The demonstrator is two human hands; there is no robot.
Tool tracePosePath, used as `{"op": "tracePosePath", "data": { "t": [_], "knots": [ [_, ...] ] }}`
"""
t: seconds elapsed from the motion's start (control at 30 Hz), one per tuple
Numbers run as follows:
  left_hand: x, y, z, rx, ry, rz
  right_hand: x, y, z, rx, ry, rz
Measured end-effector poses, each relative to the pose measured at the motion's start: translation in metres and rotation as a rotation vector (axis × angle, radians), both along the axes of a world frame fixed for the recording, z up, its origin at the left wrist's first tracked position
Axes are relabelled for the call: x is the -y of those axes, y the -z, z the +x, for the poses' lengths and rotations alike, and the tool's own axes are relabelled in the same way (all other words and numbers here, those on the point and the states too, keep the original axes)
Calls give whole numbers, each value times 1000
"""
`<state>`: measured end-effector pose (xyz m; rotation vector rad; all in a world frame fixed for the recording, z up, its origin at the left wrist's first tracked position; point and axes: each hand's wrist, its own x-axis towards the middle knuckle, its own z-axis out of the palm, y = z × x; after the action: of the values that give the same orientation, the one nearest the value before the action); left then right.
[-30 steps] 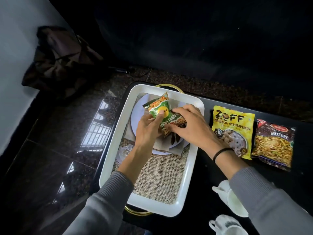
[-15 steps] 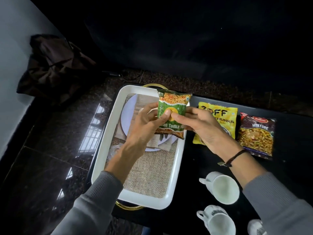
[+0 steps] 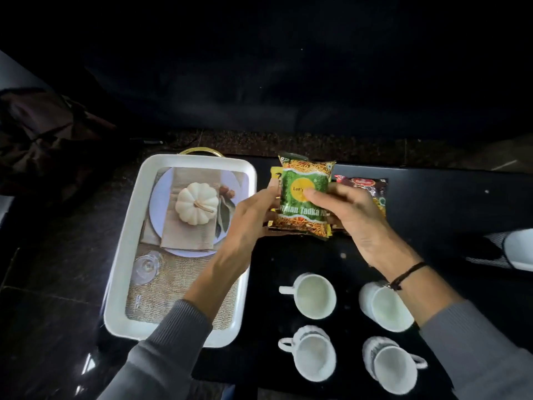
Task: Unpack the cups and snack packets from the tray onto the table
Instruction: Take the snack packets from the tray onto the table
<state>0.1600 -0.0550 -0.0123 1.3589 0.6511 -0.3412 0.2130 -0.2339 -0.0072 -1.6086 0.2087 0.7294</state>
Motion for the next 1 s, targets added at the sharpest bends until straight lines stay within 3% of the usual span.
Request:
{"op": "tracePosePath", "data": {
  "t": [0.27,0.53,1.0],
  "knots": [
    [62,18,10,33,104,102,67,5,-11,-64,163,91],
    [146,24,35,-3,279,140,141,20,-10,-23,378,-102],
    [207,39,58,149,422,597,169,56,10,241,153,-645]
  ]
}}
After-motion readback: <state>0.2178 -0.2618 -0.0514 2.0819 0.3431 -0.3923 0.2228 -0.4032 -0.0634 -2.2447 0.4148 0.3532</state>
